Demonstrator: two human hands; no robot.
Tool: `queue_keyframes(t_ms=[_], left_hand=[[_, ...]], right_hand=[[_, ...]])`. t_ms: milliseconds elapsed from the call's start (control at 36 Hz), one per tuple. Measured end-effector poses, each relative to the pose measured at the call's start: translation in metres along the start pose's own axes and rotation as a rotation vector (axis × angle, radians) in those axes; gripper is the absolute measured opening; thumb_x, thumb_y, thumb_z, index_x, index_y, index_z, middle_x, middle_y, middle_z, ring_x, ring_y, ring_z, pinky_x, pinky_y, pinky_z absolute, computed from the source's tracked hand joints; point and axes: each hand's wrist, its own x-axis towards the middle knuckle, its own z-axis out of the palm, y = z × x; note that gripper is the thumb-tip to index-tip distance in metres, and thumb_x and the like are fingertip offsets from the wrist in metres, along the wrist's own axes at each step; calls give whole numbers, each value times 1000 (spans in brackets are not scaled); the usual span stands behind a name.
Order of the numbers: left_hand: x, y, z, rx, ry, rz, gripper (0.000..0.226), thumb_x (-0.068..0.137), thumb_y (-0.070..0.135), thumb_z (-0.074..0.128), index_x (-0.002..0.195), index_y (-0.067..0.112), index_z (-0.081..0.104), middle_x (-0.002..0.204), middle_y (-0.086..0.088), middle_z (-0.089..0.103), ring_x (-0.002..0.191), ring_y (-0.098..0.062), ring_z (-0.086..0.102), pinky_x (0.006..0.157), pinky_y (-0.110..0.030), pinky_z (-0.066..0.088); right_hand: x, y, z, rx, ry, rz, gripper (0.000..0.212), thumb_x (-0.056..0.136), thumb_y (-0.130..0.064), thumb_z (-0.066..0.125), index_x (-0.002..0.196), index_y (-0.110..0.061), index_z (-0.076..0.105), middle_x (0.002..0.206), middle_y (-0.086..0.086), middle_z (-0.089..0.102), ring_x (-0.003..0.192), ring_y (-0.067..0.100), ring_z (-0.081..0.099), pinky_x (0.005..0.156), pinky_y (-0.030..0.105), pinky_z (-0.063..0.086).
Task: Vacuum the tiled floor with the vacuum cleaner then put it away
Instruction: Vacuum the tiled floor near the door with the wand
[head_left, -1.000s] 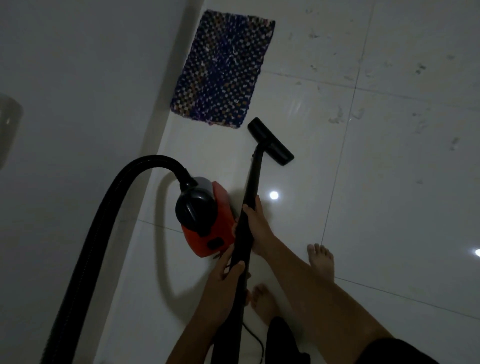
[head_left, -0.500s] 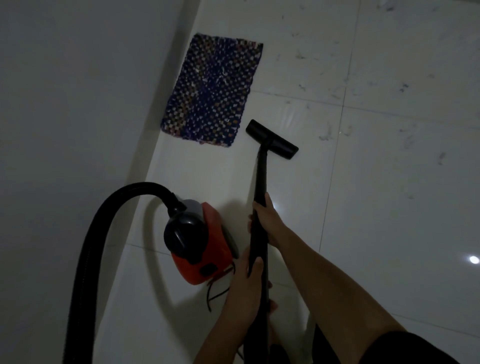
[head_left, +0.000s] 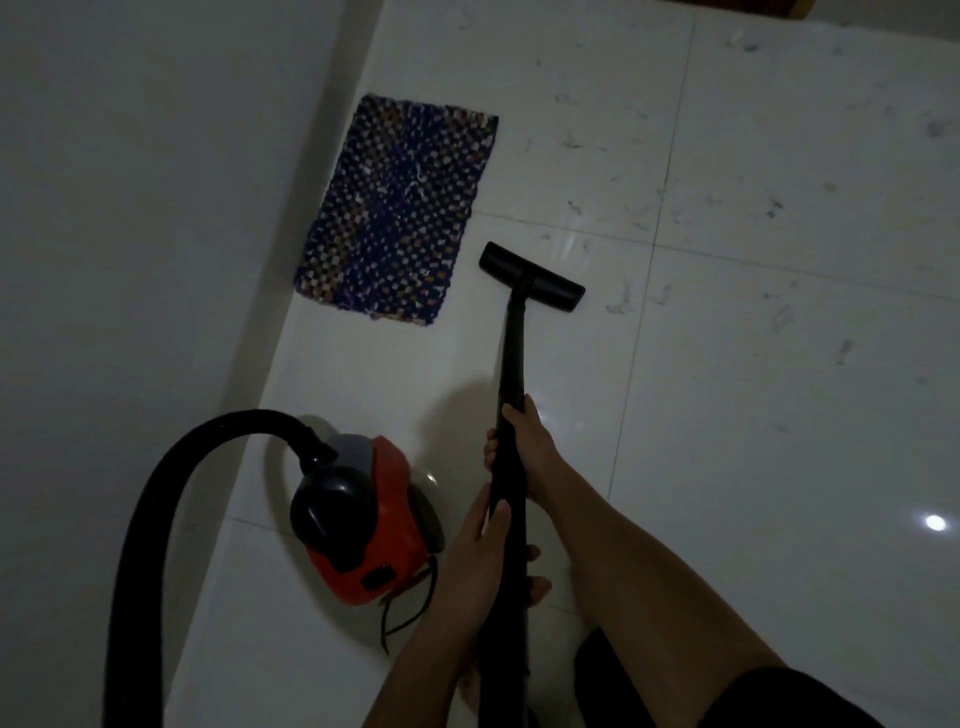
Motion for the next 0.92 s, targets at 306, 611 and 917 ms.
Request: queue_keyframes(t_ms=[306, 611, 917], left_hand=[[31, 71, 32, 54, -63, 34, 33, 99, 26, 40, 132, 31, 38, 79, -10, 50, 55, -14, 53, 43, -21, 47], [94, 179, 36, -26, -110, -24, 37, 99, 29, 41, 135, 36, 37, 103, -20, 55, 61, -14, 54, 40, -17, 46], [140, 270, 50, -34, -191, -34, 26, 97, 22, 46, 117, 39, 45, 83, -10, 50, 56, -12, 53, 48, -22, 48]], right_hand=[[32, -83, 22, -215, 34, -31, 32, 102, -15, 36, 131, -29, 36, 57, 7, 41, 41, 17, 41, 40, 24, 41], [87, -182, 78, -355, 90, -82, 25, 102, -13, 34, 125, -23, 36, 60, 10, 41, 46, 19, 40, 39, 23, 41], [125, -274, 116, -417, 108, -37, 26, 102, -14, 33, 127, -23, 35, 63, 9, 42, 49, 21, 40, 43, 29, 40]])
